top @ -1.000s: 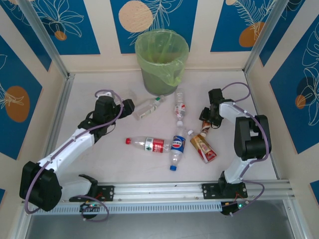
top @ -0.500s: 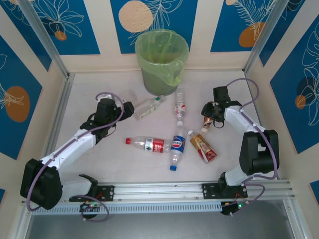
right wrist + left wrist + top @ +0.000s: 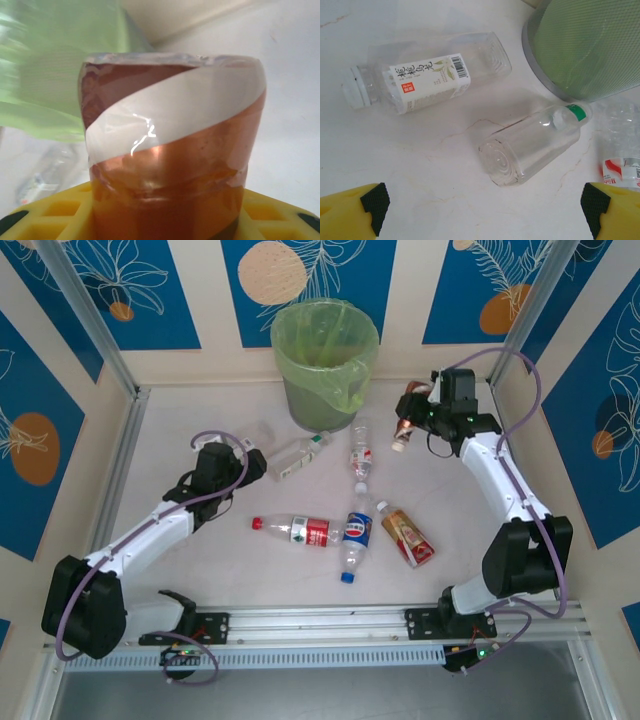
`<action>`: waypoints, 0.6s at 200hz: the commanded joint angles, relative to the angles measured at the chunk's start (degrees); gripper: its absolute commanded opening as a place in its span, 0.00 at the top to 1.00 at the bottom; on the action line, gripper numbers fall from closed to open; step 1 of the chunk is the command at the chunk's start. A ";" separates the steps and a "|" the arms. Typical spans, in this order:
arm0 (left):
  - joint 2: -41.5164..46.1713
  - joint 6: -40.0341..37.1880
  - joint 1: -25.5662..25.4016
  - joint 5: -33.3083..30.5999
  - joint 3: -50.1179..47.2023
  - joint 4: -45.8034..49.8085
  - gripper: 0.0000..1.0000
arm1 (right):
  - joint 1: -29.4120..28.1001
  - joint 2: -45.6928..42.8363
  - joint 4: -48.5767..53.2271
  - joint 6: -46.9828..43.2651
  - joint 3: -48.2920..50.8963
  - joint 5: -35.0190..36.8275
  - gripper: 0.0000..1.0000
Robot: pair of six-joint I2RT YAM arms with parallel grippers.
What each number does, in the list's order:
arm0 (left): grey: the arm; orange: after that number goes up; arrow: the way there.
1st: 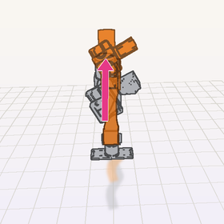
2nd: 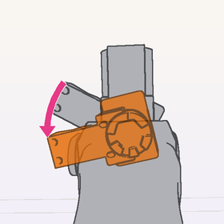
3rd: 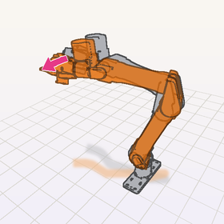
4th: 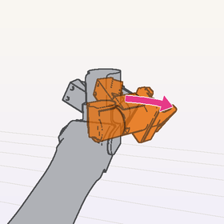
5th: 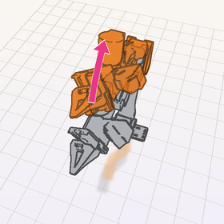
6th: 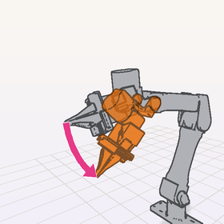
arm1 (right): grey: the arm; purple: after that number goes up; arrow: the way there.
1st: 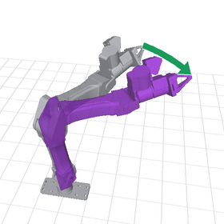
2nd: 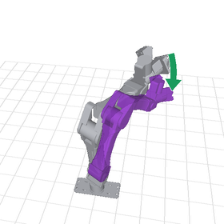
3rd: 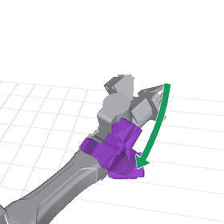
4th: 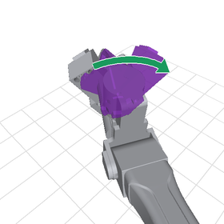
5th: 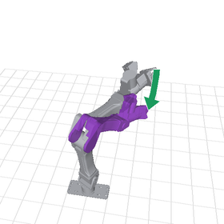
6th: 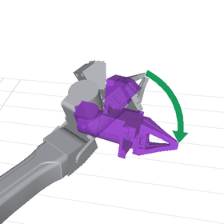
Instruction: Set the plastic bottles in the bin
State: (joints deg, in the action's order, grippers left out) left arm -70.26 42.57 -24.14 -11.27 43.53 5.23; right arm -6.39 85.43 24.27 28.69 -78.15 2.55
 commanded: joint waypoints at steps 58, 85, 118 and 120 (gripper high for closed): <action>-0.10 0.12 -0.29 0.81 -0.54 0.82 0.01 | -4.63 10.77 -3.00 2.24 -21.72 -12.64 0.59; -0.90 0.50 -0.29 1.26 -0.04 0.76 0.00 | -5.29 16.44 -4.30 4.27 -29.30 -14.30 0.59; -1.68 1.67 -0.28 2.17 -0.06 0.65 0.00 | -6.21 25.92 -6.91 8.28 -40.41 -15.32 0.59; -1.65 1.76 -0.29 2.18 -0.10 0.57 0.00 | -6.27 26.63 -6.84 8.44 -41.34 -15.41 0.59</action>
State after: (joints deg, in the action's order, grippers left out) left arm -71.46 43.05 -24.14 -10.39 43.53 5.41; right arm -11.97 106.48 19.92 33.32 -111.79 -10.28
